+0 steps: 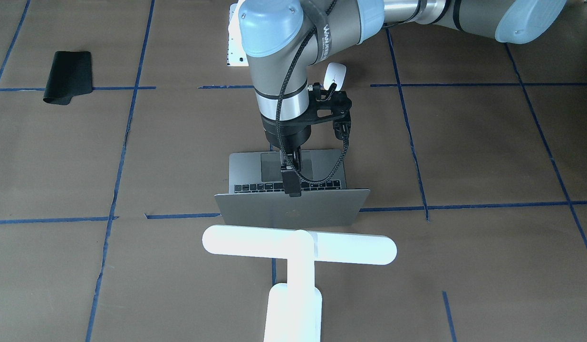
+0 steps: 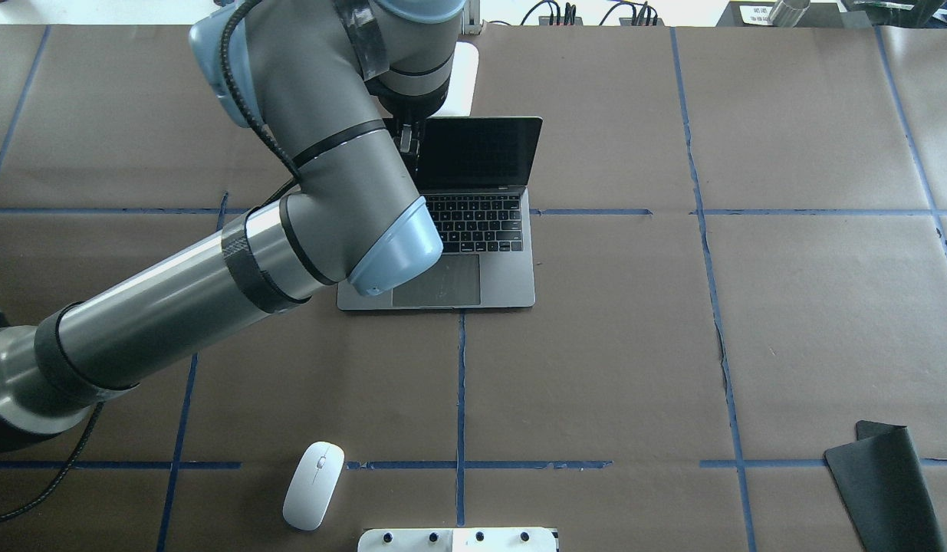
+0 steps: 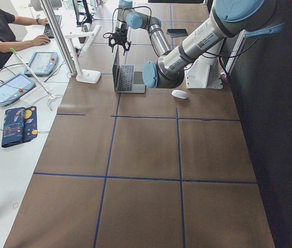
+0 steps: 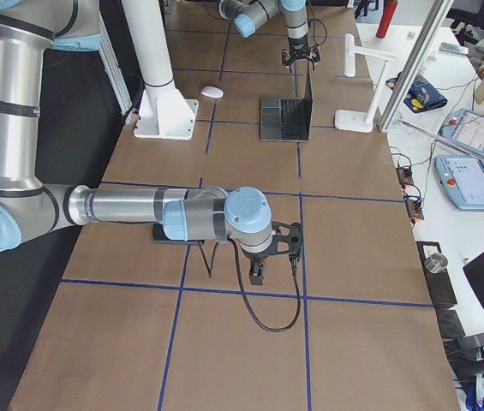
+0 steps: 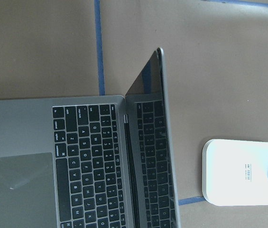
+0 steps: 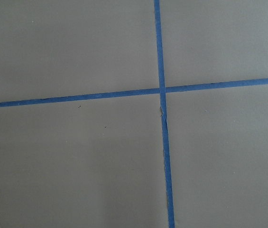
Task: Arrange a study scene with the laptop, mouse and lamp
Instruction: 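Lower the laptop in front of the white lamp and open the left gripper, then withdraw the left gripper while the right arm reaches toward the mouse pad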
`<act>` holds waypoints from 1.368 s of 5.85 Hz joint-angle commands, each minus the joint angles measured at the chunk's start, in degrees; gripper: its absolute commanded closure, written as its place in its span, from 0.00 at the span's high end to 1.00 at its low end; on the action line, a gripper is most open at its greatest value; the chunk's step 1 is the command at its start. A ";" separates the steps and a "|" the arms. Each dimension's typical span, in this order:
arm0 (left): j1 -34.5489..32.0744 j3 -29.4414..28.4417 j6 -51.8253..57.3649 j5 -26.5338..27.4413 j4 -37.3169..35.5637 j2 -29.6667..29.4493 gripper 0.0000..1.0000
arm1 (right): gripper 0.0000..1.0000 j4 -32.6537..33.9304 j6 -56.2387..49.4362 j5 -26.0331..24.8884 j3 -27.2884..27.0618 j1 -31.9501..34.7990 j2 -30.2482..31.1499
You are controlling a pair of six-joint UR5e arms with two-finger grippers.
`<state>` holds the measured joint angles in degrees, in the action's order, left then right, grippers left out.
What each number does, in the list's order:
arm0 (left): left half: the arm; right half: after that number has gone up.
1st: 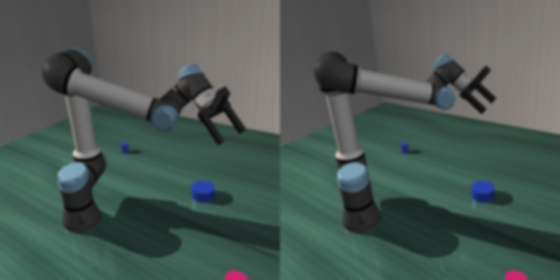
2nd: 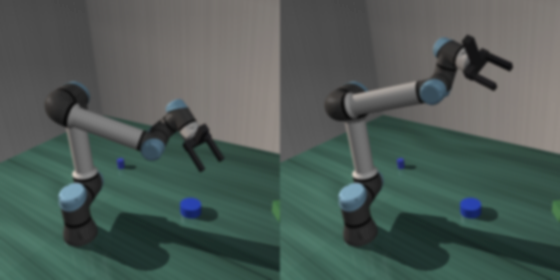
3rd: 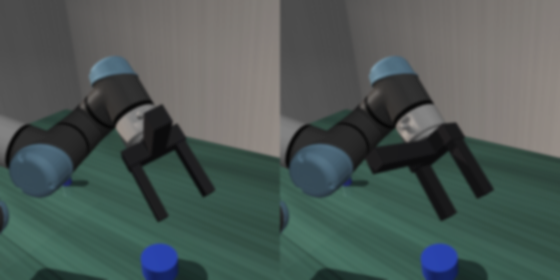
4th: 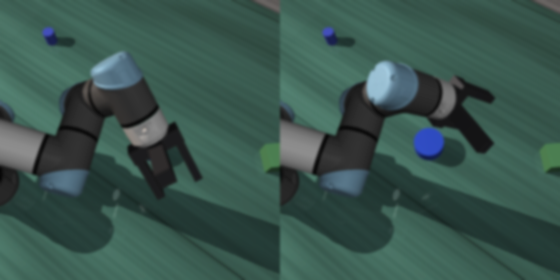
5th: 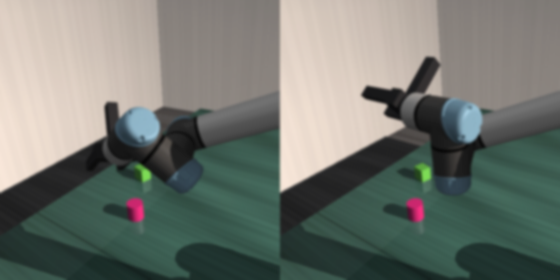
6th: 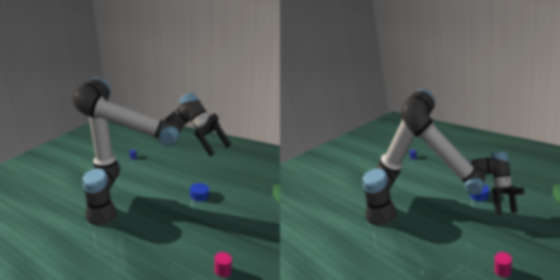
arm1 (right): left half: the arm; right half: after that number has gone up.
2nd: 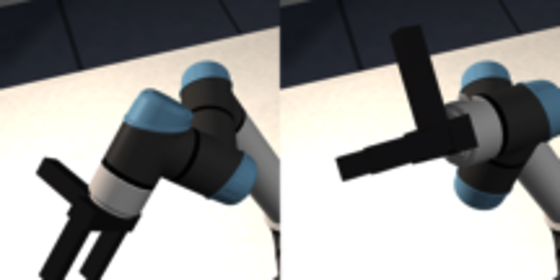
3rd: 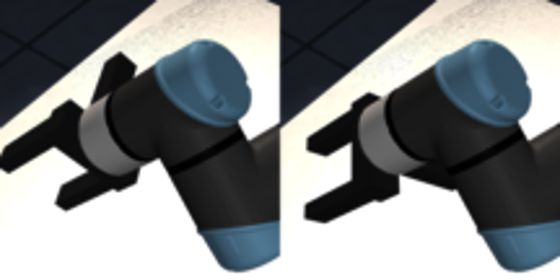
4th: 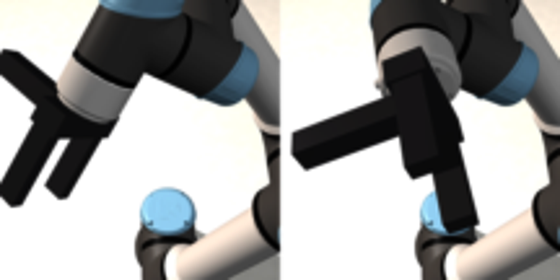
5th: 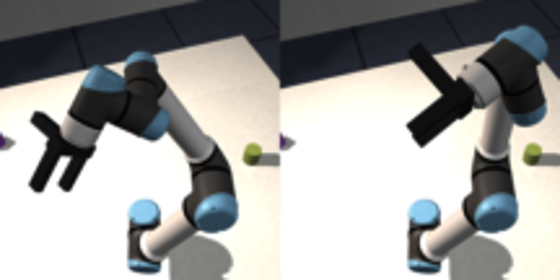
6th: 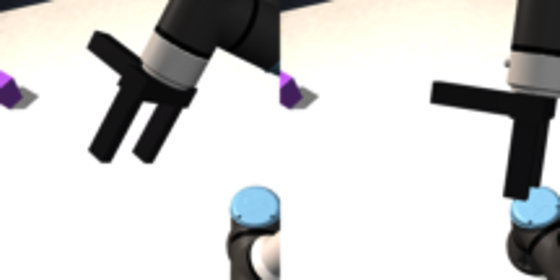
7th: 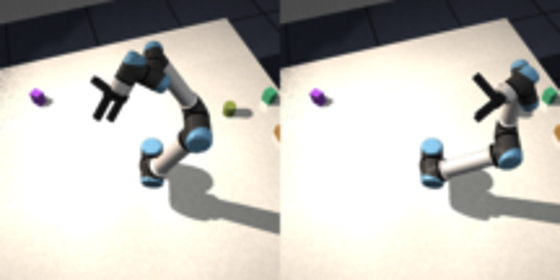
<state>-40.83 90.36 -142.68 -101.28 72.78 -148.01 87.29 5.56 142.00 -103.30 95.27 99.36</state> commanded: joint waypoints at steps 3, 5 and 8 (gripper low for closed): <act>0.49 27.17 23.53 -2.77 -2.37 18.32 1.00 | 1.00 -0.11 12.77 -0.93 -8.11 -6.37 1.00; 0.84 31.88 30.33 -5.42 -2.64 21.26 1.00 | 1.00 -4.55 21.74 -3.47 -12.34 -15.17 4.50; 6.27 37.57 41.19 -5.42 -2.64 26.94 1.00 | 1.00 -28.91 47.21 -11.64 -12.18 -33.96 13.91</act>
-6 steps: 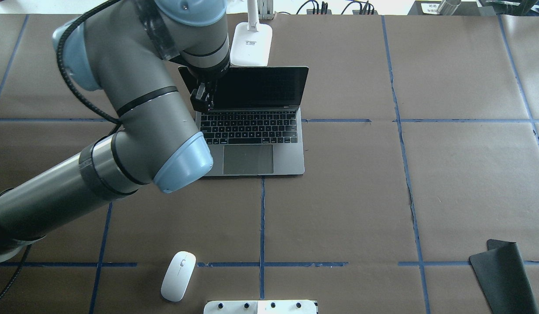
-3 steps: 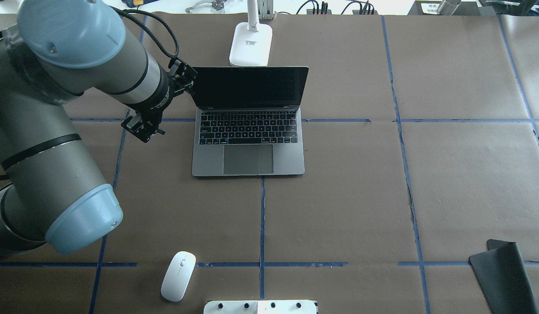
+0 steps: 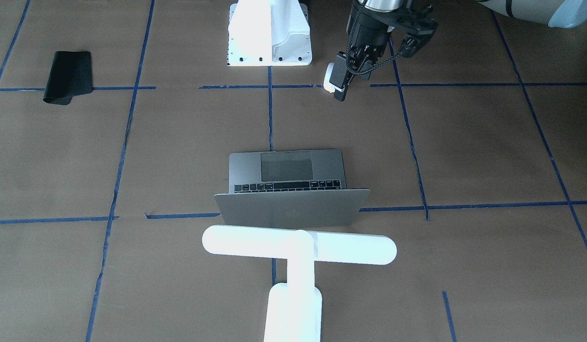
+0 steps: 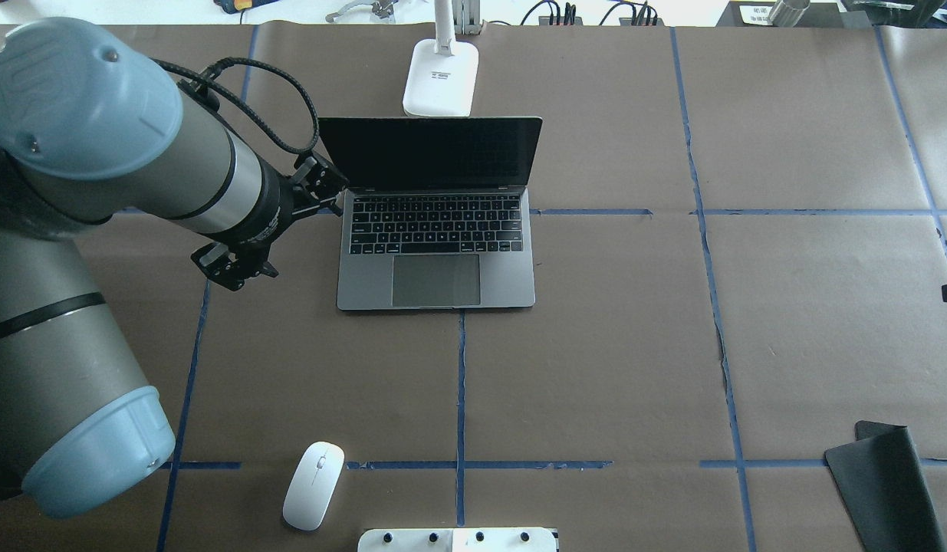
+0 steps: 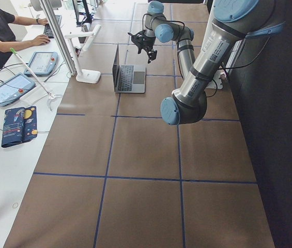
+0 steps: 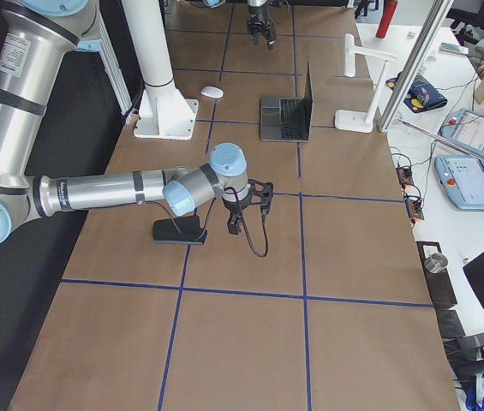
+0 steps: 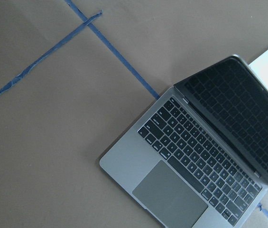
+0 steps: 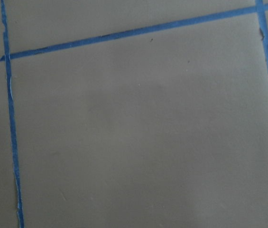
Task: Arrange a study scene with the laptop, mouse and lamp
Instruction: 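Withdraw the left gripper while the right arm reaches toward the mouse pad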
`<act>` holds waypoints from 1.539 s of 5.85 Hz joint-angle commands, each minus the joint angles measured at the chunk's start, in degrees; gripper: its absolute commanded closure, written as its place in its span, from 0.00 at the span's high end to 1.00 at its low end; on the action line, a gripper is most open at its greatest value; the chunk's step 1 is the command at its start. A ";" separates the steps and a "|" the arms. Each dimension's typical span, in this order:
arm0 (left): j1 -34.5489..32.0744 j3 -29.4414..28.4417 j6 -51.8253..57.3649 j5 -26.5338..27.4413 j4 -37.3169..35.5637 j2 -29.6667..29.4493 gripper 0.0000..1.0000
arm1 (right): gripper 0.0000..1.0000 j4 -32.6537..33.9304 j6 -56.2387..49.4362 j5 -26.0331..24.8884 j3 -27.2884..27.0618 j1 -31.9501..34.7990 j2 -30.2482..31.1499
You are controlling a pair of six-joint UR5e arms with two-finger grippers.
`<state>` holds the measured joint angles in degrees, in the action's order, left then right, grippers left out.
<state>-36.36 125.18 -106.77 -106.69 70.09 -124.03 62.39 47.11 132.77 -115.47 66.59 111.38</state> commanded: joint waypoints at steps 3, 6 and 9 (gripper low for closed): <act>7.16 5.42 10.68 0.08 0.04 4.41 1.00 | 1.00 -15.64 17.51 -6.38 2.07 -19.96 6.74; 7.53 5.69 10.97 0.08 0.13 4.50 1.00 | 1.00 -18.71 25.93 -14.64 3.49 -32.56 8.49; 7.79 5.43 10.97 0.34 0.31 4.59 1.00 | 1.00 -18.71 25.84 -14.73 5.95 -36.53 10.09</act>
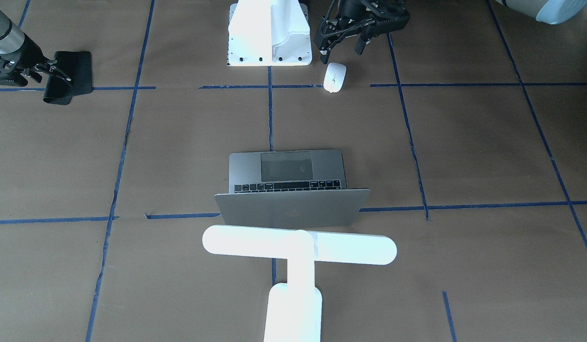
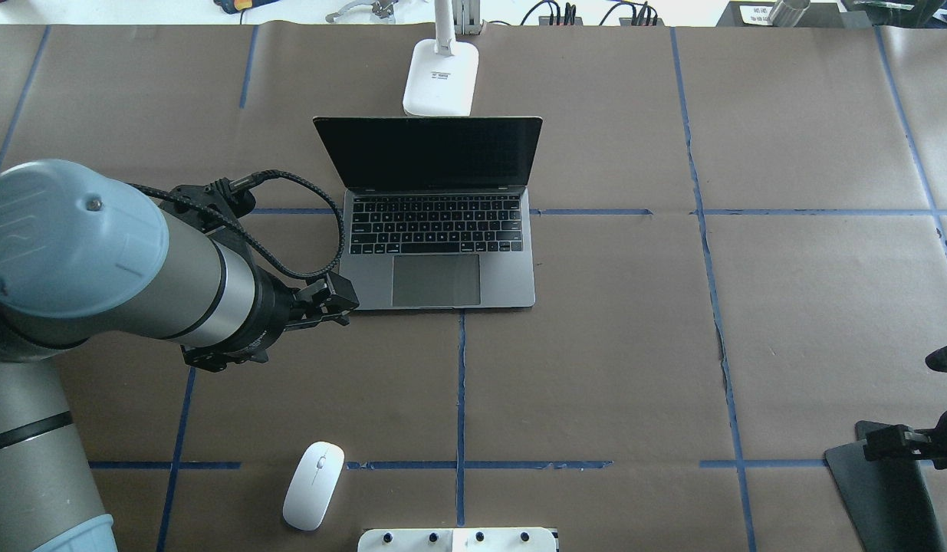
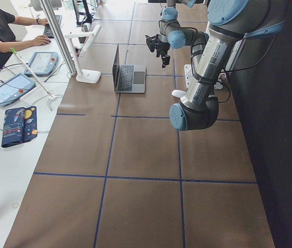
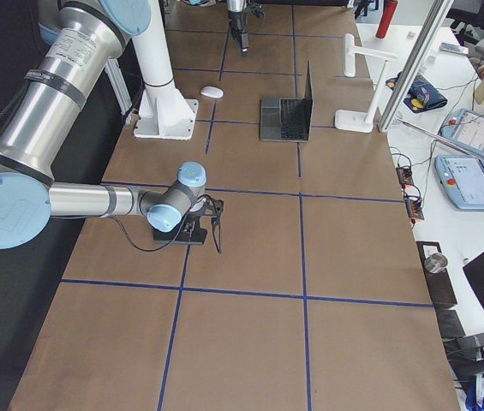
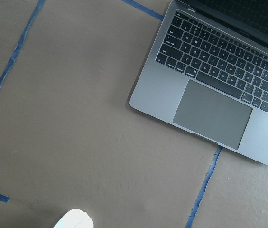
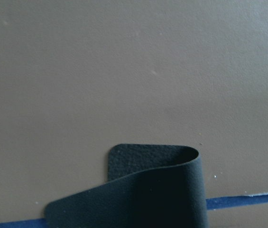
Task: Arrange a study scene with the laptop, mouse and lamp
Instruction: 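Grasp the edge of the black mouse pad with the right gripper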
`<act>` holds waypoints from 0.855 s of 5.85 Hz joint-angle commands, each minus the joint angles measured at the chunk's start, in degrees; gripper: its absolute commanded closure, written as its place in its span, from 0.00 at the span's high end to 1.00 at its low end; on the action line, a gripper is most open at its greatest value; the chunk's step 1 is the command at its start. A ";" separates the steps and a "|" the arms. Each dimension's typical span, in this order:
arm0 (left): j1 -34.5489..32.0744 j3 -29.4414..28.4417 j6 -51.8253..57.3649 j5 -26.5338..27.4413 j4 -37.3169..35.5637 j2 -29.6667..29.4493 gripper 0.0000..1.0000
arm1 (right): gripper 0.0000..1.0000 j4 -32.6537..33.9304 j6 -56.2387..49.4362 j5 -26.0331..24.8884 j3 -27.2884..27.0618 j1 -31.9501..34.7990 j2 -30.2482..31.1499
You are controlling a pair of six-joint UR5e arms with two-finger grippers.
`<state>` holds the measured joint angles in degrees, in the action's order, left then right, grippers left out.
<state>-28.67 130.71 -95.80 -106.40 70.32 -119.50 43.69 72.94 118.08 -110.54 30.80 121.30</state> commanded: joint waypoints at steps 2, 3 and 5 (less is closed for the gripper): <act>0.19 -0.36 0.53 0.14 0.26 0.05 1.00 | 0.99 -0.36 -0.08 0.04 1.46 -1.53 1.39; 0.19 -0.28 2.10 0.14 0.17 0.05 1.00 | 0.95 -1.49 -0.08 0.04 3.12 -2.06 1.31; 0.36 0.34 2.11 -0.04 0.35 1.46 1.00 | 0.58 -2.82 0.01 0.04 4.10 -2.15 1.31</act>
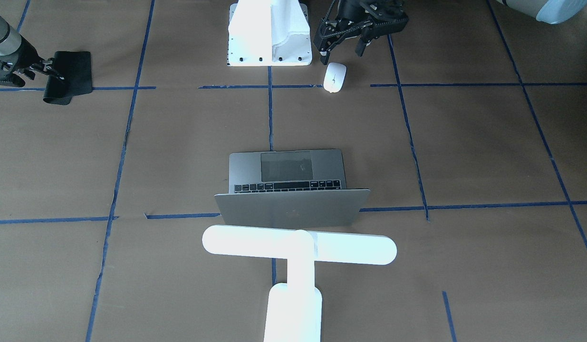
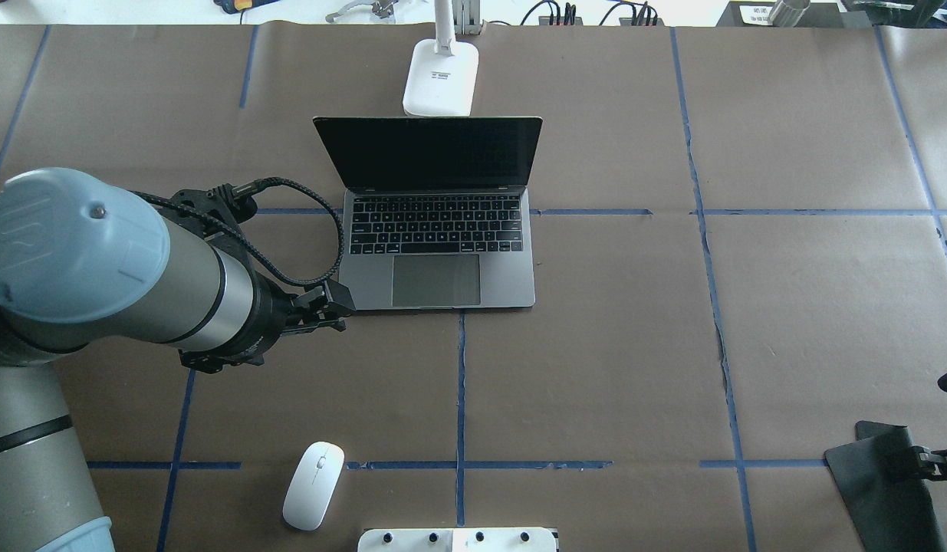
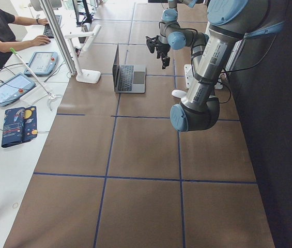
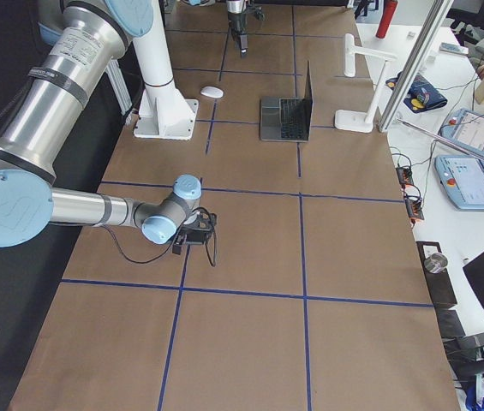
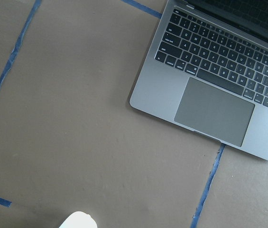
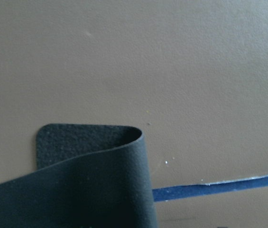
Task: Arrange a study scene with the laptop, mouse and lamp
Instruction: 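Grasp the edge of the black mouse pad with the right gripper, then carry the mouse pad with the right gripper to beside the laptop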
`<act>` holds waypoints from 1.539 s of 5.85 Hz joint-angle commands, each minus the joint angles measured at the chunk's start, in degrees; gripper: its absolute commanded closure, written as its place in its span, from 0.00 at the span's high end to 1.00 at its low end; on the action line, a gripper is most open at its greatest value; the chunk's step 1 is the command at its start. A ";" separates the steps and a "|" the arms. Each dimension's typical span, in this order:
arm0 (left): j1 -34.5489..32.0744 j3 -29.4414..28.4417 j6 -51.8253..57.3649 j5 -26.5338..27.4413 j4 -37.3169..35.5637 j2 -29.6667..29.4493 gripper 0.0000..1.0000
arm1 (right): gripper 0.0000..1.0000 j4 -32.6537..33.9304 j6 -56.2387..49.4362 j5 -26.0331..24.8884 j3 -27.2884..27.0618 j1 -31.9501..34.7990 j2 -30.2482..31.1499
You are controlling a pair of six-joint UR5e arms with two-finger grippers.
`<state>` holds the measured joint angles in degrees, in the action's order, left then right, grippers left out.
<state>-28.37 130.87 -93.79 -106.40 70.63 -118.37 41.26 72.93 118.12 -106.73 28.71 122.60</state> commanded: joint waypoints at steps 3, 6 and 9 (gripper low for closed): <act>0.07 0.08 0.10 -0.13 0.04 0.42 1.00 | 0.04 -3.45 0.11 0.00 0.30 0.03 0.45; -0.01 0.08 0.10 -0.04 -0.05 0.42 1.00 | 0.02 -8.28 0.11 -1.39 -0.14 0.29 -0.77; -0.01 0.35 0.10 0.22 -0.05 1.47 1.00 | 0.00 -8.30 -0.68 -1.14 -0.23 4.31 -13.74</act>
<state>-28.39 131.12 -93.69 -106.25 70.58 -117.31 33.00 72.41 116.74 -106.94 31.45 113.43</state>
